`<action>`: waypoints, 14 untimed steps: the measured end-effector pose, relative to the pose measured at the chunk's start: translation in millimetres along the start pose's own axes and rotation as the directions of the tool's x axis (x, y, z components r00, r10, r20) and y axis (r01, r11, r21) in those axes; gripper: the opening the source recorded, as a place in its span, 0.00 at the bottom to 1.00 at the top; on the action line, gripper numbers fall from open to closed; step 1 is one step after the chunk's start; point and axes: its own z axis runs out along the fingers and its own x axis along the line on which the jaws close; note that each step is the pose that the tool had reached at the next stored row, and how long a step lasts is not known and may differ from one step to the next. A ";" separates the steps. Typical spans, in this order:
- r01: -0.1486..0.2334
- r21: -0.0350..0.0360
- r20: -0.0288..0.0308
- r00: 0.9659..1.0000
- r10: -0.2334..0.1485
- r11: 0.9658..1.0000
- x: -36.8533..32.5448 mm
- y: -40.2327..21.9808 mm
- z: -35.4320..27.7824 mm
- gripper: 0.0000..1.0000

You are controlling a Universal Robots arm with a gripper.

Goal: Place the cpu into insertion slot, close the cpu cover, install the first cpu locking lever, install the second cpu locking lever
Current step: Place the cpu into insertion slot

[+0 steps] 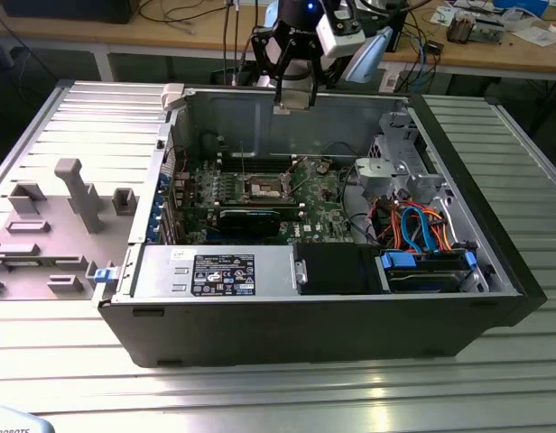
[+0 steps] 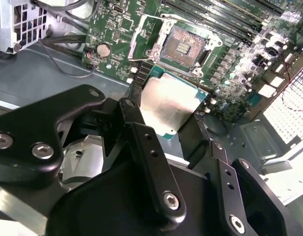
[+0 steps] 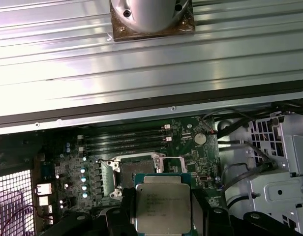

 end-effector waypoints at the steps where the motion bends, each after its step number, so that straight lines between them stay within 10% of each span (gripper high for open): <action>1: -0.002 0.000 0.000 1.000 0.002 1.000 0.0 0.0 0.0 0.54; 14: -0.016 0.000 0.001 1.000 0.016 1.000 0.3 0.0 0.0 0.54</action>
